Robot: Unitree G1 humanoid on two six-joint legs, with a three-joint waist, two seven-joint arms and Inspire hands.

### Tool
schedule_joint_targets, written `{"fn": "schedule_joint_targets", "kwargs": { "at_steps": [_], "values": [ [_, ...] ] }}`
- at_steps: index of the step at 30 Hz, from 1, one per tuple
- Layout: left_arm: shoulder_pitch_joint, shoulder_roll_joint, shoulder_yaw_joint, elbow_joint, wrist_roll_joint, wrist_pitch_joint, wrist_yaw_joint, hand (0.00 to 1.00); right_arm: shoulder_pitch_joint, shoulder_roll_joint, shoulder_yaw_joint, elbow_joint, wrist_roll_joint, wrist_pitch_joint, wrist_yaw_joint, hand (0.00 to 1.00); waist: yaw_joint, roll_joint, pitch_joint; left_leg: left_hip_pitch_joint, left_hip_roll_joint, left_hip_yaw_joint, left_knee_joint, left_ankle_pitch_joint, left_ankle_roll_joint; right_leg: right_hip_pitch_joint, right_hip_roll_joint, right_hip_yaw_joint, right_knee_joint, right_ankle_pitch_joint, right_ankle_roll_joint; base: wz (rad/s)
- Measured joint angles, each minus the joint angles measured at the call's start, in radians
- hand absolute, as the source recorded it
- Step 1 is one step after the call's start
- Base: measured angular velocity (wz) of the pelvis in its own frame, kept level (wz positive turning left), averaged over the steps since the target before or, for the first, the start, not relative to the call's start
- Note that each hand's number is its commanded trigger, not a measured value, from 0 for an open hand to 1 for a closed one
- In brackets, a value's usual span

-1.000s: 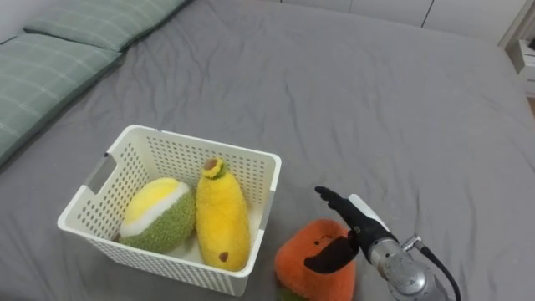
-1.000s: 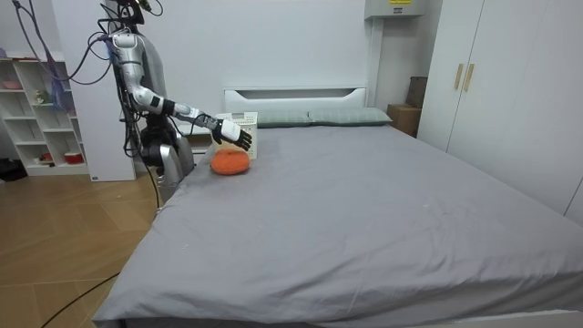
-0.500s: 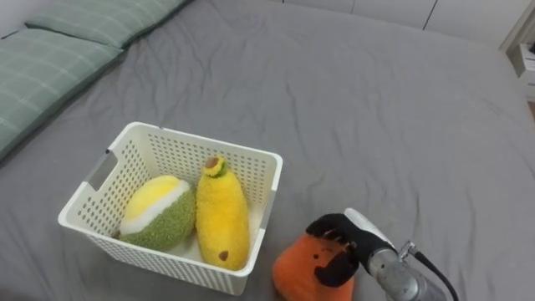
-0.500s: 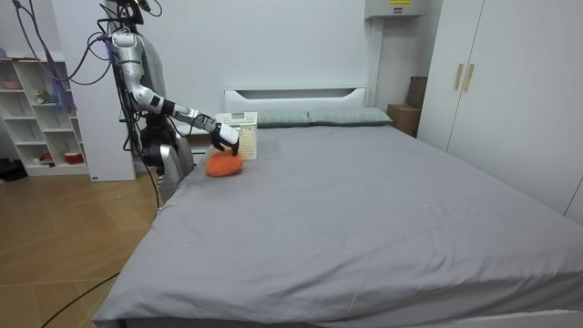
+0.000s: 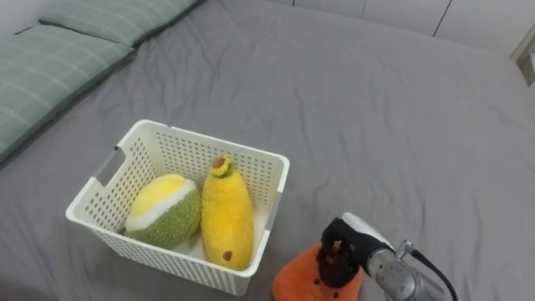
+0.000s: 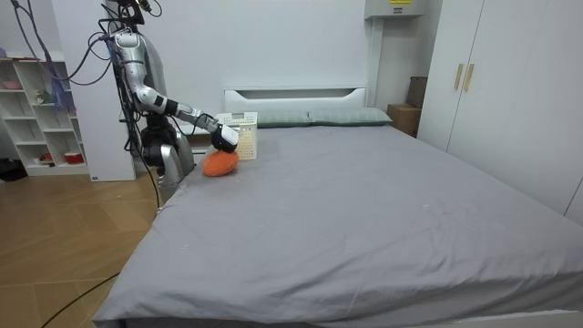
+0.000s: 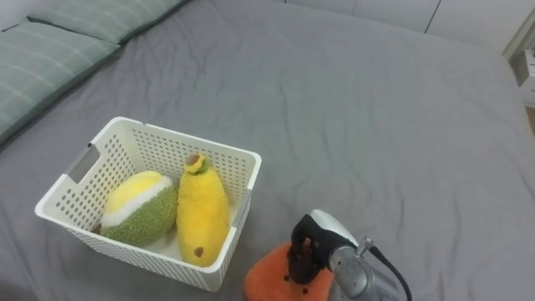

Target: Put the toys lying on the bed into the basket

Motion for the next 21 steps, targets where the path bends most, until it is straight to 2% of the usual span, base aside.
{"fn": "schedule_joint_targets", "kwargs": {
  "at_steps": [5, 21],
  "values": [
    [-0.001, 0.000, 0.000, -0.003, -0.001, 0.000, 0.000, 0.00, -0.018, 0.001, 0.001, 0.001, -0.005, 0.016, 0.010, 1.00, -0.001, -0.001, 0.0007, 0.000, 0.001, -0.001, -0.001, -0.001, 0.000, 0.000, 0.001, 0.002, 0.001, 0.001, 0.000, 0.00],
    [-0.015, 0.000, 0.000, -0.031, -0.001, -0.003, 0.000, 0.00, -0.020, -0.001, 0.000, 0.000, 0.026, 0.018, 0.009, 1.00, 0.000, -0.008, 0.0034, -0.002, 0.001, -0.001, 0.001, -0.001, 0.000, -0.005, 0.002, 0.008, 0.007, 0.002, -0.001, 0.00]
  ]
}}
